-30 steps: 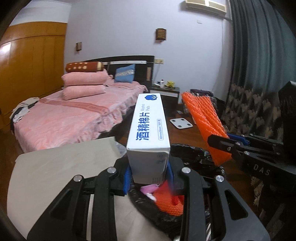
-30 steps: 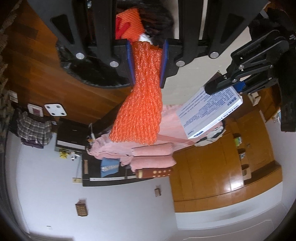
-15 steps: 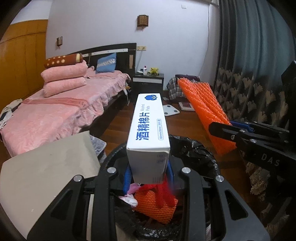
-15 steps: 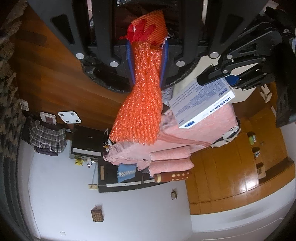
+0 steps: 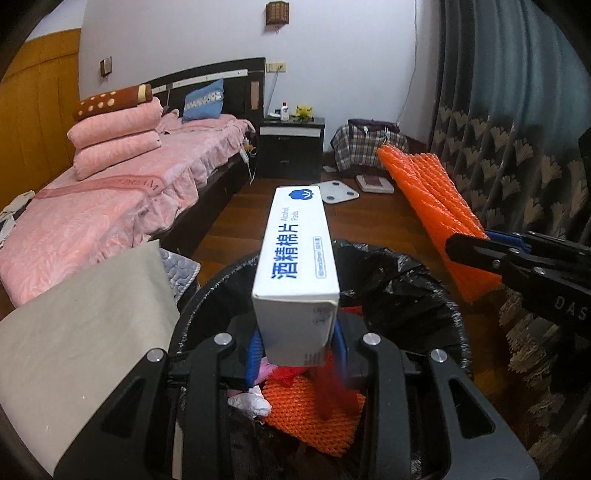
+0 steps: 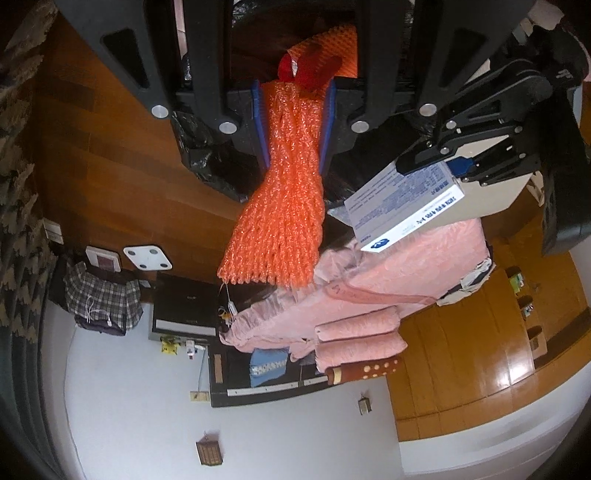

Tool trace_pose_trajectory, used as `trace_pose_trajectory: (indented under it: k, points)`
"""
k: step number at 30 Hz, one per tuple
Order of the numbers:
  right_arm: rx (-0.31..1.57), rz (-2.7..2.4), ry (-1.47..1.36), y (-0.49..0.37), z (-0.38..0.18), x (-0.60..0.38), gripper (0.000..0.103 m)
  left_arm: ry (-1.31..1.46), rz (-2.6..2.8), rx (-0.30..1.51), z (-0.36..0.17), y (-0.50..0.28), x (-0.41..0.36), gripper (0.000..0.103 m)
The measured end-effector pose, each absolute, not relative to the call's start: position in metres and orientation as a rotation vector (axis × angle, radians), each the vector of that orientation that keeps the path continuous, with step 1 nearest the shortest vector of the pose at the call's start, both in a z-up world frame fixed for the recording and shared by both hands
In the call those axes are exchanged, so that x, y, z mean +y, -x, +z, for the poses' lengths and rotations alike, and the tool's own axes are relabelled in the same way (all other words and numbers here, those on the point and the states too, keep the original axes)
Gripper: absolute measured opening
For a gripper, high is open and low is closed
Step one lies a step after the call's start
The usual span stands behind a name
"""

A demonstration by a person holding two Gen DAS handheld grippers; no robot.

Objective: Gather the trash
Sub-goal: 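Carry the white box and orange pad over the bin and open both tools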

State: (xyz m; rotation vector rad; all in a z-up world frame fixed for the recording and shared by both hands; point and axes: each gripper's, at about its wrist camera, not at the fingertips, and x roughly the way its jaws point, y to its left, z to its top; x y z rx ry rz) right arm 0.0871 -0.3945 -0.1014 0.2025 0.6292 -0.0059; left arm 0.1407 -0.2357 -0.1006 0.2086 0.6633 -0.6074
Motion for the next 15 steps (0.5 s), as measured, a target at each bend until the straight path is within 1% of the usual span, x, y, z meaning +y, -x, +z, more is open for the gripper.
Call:
trace_pose_trajectory:
  k: [2,4,5,6,7,8,9,10,11,12,15]
  points:
    - [0.639,-0.006,-0.206,-0.09,-0.108,-0.397,0.025,-0.209,-0.616,0.681,-0.107,-0.147,-0.24,0.031]
    - [0.664,-0.022,-0.202,-0.095,-0.119,-0.401,0.033,-0.213,-0.625,0.703,-0.113,-0.154,-0.245,0.033]
    - [0.674,-0.026,-0.199,-0.096,-0.124,-0.402,0.039,-0.217,-0.625,0.712,-0.116,-0.158,-0.247,0.043]
    - [0.692,-0.033,-0.194,-0.099,-0.129,-0.403,0.042,-0.216,-0.627,0.722,-0.119,-0.161,-0.247,0.048]
    - [0.704,-0.038,-0.193,-0.1,-0.133,-0.404,0.051,-0.213,-0.626,0.728,-0.12,-0.163,-0.247,0.049]
    - [0.714,-0.043,-0.194,-0.1,-0.137,-0.406,0.056,-0.212,-0.622,0.732,-0.122,-0.164,-0.246,0.052]
    - [0.726,-0.047,-0.199,-0.1,-0.141,-0.409,0.056,-0.21,-0.618,0.737,-0.122,-0.165,-0.244,0.055]
    - [0.734,-0.05,-0.205,-0.099,-0.144,-0.411,0.059,-0.206,-0.614,0.74,-0.122,-0.166,-0.241,0.057]
    - [0.737,-0.051,-0.208,-0.098,-0.146,-0.413,0.067,-0.2,-0.61,0.741,-0.122,-0.165,-0.237,0.062]
    - [0.738,-0.057,-0.212,-0.096,-0.147,-0.414,0.071,-0.196,-0.604,0.742,-0.121,-0.165,-0.234,0.067]
    - [0.739,-0.059,-0.217,-0.09,-0.148,-0.416,0.076,-0.197,-0.587,0.742,-0.117,-0.162,-0.226,0.076]
